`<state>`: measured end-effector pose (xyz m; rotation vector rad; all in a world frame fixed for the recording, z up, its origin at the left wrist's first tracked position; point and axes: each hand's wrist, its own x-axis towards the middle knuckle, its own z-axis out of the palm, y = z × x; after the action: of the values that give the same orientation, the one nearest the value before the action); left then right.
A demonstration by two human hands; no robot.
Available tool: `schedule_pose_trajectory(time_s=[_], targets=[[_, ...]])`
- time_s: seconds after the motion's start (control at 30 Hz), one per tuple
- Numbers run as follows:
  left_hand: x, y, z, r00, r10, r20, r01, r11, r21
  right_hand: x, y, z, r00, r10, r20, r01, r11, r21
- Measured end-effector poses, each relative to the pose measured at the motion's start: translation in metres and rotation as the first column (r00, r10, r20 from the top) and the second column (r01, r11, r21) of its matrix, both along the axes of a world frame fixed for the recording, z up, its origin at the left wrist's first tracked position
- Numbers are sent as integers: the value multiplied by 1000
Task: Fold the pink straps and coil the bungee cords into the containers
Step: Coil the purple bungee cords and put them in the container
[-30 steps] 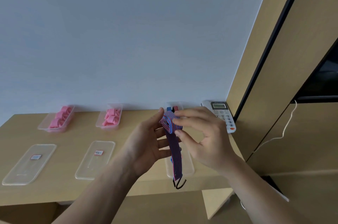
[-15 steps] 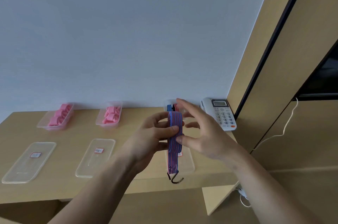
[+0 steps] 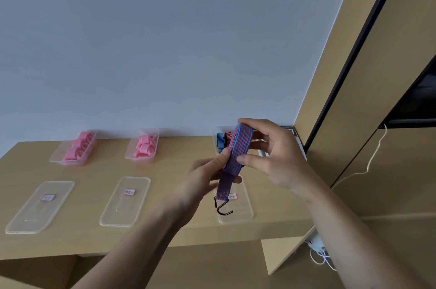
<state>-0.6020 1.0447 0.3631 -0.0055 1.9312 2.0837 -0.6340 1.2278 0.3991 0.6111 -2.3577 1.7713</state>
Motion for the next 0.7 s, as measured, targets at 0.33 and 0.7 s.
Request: schedule_pose_trajectory(time_s=[0.33,0.7], targets=[[1,-5,-11,976,24,216,-71,974,215,8,-17,-9,906,-135,-402,196,974,115],[-13,-32,-17,945,90,313,-224,879,421,34,-41,-54,769,-133,-626,278,950,140]])
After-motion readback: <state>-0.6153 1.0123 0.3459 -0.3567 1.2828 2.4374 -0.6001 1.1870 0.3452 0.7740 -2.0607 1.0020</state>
